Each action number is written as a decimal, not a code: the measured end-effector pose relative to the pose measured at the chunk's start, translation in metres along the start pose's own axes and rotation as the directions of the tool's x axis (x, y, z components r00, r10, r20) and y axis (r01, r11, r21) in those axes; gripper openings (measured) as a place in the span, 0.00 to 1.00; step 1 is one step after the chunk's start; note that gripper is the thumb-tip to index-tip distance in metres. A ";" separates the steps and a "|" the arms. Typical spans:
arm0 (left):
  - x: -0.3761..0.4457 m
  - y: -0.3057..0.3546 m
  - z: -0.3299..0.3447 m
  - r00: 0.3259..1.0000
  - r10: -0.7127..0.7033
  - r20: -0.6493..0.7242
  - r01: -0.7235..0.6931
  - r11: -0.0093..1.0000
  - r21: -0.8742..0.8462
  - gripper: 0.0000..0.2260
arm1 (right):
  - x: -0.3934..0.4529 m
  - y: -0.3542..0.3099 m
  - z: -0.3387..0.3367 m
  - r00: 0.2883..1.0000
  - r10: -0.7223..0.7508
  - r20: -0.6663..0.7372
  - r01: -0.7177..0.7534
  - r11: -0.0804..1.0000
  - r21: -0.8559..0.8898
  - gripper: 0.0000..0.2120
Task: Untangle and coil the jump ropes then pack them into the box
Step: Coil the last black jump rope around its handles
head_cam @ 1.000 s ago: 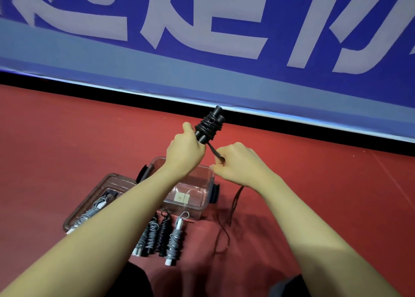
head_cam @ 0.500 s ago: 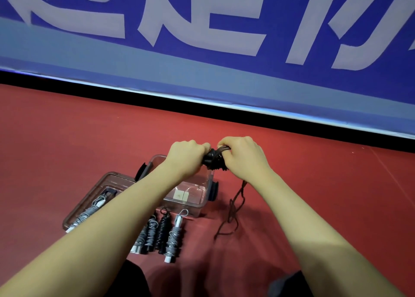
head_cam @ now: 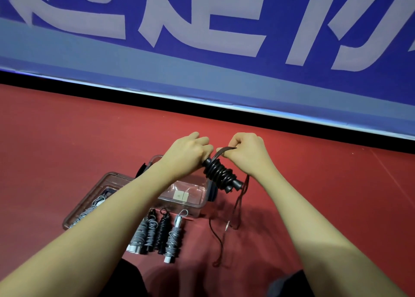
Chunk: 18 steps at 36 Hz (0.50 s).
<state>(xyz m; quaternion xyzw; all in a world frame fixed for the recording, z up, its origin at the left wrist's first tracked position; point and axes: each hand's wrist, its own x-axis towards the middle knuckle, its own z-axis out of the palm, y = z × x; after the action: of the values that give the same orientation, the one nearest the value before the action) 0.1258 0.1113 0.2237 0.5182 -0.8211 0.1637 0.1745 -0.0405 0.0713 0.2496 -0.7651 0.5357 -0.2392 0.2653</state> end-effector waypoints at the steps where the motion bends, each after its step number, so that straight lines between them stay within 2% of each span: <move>1: -0.001 -0.001 0.000 0.999 0.032 -0.021 -0.032 0.999 -0.011 0.07 | 0.000 0.000 0.000 1.000 -0.004 0.002 0.004 1.000 -0.016 0.16; 6: -0.002 0.004 -0.005 0.993 0.068 -0.098 -0.080 0.989 -0.124 0.08 | -0.002 0.001 -0.001 1.000 -0.013 0.026 0.016 0.992 -0.126 0.21; 8: -0.003 0.007 -0.007 0.993 -0.001 -0.115 -0.022 0.979 -0.205 0.09 | -0.003 0.000 -0.002 0.999 -0.028 0.025 0.032 0.984 -0.176 0.22; 10: -0.003 0.011 -0.010 0.985 -0.131 -0.111 0.090 0.944 -0.316 0.09 | -0.004 -0.001 -0.004 0.998 -0.058 0.036 0.065 0.971 -0.229 0.16; 12: -0.001 0.019 -0.017 0.941 -0.327 -0.090 0.252 0.852 -0.459 0.09 | -0.004 -0.003 -0.005 0.996 -0.079 0.041 0.087 0.960 -0.266 0.06; 15: 0.007 0.027 -0.022 0.832 -0.554 -0.027 0.424 0.666 -0.613 0.15 | -0.005 -0.005 -0.001 0.990 -0.142 0.010 0.137 0.935 -0.327 0.14; 18: 0.015 0.028 -0.022 0.728 -0.686 0.013 0.523 0.542 -0.658 0.12 | -0.007 -0.006 0.004 0.979 -0.202 0.018 0.196 0.920 -0.340 0.12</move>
<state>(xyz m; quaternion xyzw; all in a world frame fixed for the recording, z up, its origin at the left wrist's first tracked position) 0.0964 0.1208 0.2472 0.6581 -0.5659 -0.1240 0.4809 -0.0359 0.0801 0.2505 -0.8477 0.4907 -0.1754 0.0991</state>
